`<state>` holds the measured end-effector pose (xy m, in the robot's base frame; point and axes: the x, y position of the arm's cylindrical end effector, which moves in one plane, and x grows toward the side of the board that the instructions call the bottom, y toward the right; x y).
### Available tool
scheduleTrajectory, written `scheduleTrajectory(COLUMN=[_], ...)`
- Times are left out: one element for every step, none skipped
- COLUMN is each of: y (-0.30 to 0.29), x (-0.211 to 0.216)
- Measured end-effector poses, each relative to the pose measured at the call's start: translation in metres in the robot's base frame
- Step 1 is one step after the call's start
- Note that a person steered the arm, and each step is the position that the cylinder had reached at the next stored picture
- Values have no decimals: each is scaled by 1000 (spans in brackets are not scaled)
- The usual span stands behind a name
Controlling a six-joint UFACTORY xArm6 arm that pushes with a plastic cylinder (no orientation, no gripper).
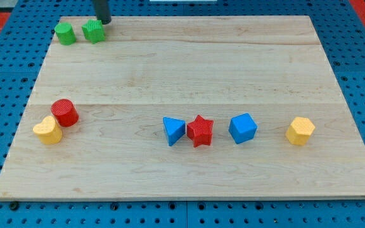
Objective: Place your arm at the bottom right of the yellow hexagon
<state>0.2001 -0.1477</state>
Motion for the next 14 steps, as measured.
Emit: scheduleTrajectory(y=[91,119,138,148,176,212,151,109,68,150,187,187,187,209], x=[-8,-6,-5,-7,20,74,111,157,168,188,191,191,191,191])
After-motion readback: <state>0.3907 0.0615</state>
